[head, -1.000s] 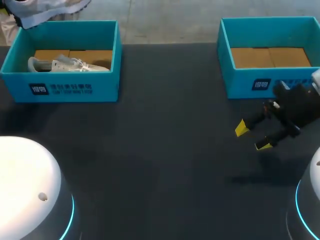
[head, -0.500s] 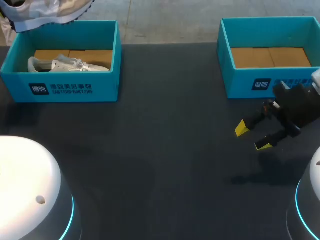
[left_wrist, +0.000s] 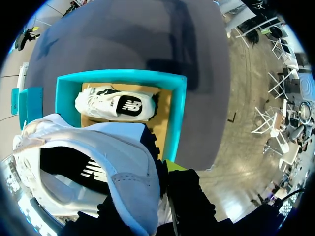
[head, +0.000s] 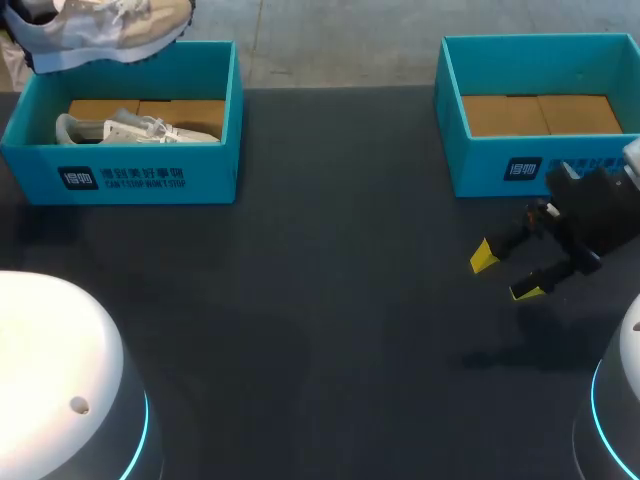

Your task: Take the shoe out of the shoebox, open the shoe tongue, remove and reinsert the insole, then place the shoe into the shoebox

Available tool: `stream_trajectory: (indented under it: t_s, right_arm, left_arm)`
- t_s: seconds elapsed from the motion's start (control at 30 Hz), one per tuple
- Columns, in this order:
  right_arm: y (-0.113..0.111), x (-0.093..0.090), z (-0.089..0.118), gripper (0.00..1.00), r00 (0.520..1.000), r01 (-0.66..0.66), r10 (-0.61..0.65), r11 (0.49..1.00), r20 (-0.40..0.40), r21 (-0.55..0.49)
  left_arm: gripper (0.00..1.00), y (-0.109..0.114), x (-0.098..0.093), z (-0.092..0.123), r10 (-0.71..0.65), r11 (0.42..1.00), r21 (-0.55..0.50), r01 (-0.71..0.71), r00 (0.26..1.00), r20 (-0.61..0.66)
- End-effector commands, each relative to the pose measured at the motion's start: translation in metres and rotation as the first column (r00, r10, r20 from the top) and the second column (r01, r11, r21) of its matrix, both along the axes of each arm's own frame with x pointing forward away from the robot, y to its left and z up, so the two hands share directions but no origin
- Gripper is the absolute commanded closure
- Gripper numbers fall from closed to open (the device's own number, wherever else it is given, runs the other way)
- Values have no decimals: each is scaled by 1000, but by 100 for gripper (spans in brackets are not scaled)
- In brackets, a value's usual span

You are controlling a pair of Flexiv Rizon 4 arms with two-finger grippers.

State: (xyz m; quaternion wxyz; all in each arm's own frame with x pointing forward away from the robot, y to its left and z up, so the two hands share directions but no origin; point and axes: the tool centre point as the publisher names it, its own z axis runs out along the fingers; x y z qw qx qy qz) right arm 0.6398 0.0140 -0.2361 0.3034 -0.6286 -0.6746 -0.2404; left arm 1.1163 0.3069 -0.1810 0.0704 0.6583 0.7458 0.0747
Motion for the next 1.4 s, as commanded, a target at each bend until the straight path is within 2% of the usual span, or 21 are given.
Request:
stream_trajectory:
  t_s: [0.03, 0.37, 0.87, 1.27, 1.4]
  right_arm:
    - [1, -1, 0, 0, 1000, 3, -3, 1000, 1, -3]
    - [1, -1, 0, 0, 1000, 3, -3, 1000, 1, -3]
    - [1, -1, 0, 0, 1000, 3, -3, 1000, 1, -3]
    - [1, -1, 0, 0, 1000, 3, -3, 1000, 1, -3]
    - [1, -1, 0, 0, 1000, 3, -3, 1000, 1, -3]
  left_arm:
    - [100, 1, 7, -10, -7, 1000, 5, 7, 1000, 0]
    - [100, 3, 24, -24, -29, 999, 25, 28, 1000, 8]
    - [100, 12, 67, -45, -40, 998, 44, 41, 999, -11]
    - [100, 9, 83, -70, -46, 997, 58, 47, 999, -10]
    - [100, 6, 83, -78, -60, 996, 67, 61, 998, -16]
